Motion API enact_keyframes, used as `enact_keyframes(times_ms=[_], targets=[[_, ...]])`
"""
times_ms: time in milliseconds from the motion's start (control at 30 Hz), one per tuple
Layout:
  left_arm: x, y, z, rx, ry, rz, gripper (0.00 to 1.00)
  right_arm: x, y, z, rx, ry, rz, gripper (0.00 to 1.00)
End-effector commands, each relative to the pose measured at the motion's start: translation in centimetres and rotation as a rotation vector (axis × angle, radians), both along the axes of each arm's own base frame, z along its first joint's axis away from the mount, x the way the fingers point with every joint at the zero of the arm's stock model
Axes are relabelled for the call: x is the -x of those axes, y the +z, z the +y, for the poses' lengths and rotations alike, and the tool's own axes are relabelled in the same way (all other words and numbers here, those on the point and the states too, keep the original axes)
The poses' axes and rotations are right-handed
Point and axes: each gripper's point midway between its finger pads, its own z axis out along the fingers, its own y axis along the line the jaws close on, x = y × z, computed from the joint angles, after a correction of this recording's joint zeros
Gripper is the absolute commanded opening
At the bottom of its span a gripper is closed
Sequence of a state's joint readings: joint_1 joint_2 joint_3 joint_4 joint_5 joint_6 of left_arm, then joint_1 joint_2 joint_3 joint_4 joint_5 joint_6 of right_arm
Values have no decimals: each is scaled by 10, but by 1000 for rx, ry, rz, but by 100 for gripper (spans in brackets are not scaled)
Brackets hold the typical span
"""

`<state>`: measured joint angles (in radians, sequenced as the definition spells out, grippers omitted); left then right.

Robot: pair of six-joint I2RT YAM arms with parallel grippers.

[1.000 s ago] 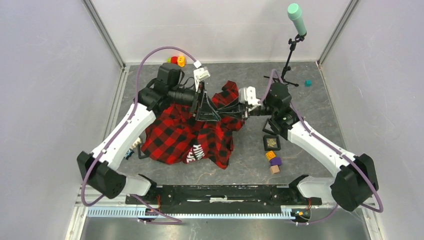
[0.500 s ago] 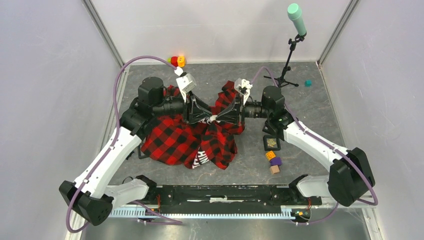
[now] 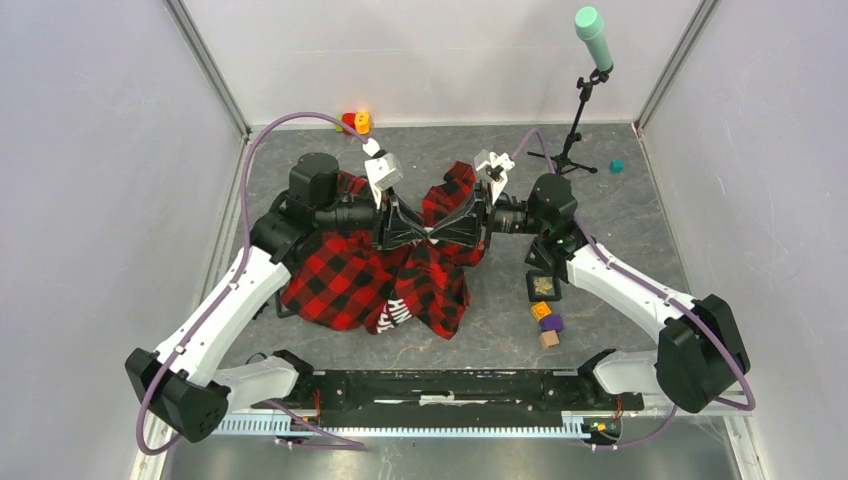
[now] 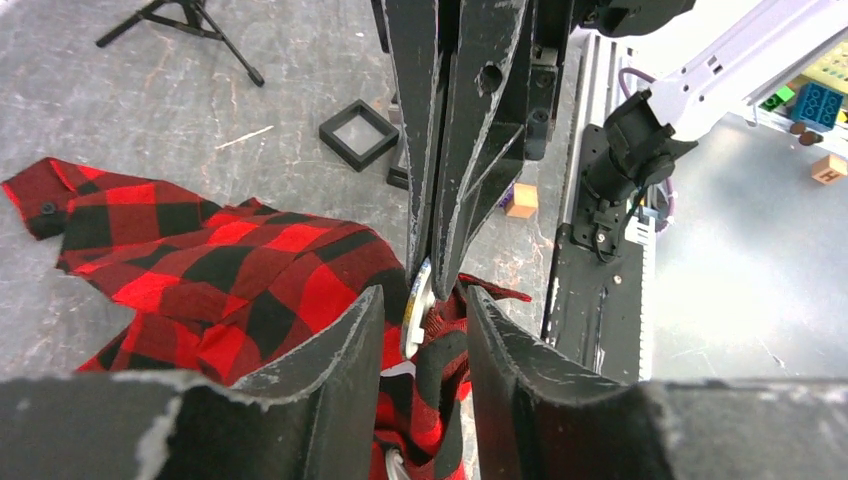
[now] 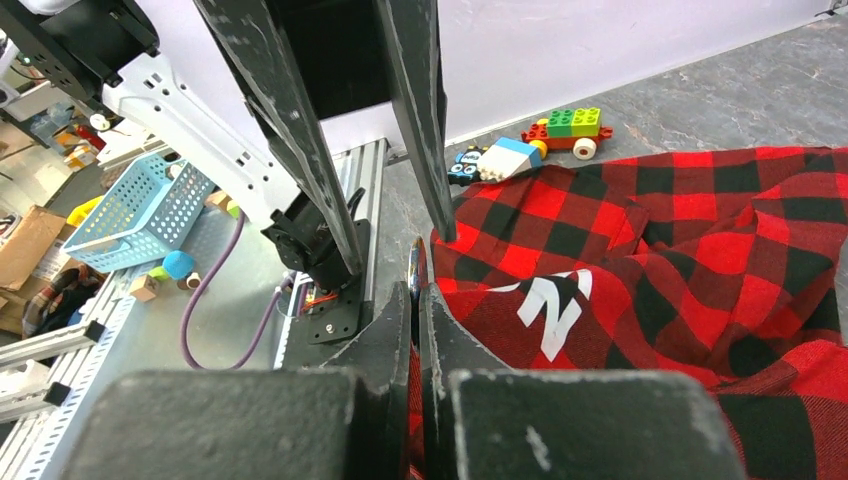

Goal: Remove the brooch from the garment
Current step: Remove the brooch from the clothes.

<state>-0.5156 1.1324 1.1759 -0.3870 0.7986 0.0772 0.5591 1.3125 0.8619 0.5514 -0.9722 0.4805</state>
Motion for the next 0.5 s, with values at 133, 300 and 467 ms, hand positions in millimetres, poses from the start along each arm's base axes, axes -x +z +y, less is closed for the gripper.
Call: enact_keyframes(times_ms=[133,300,467], targets=[[9,-7,-6,-44,-59,-11,34,4,28,3,-67,28,-53,0],[9,-5,-6,-43,-56,-17,12,2,24,3,-62,27,-48,0],[7,-5,-5,-46,-37,-12,25,1,18,3,-37,22,-54,0]])
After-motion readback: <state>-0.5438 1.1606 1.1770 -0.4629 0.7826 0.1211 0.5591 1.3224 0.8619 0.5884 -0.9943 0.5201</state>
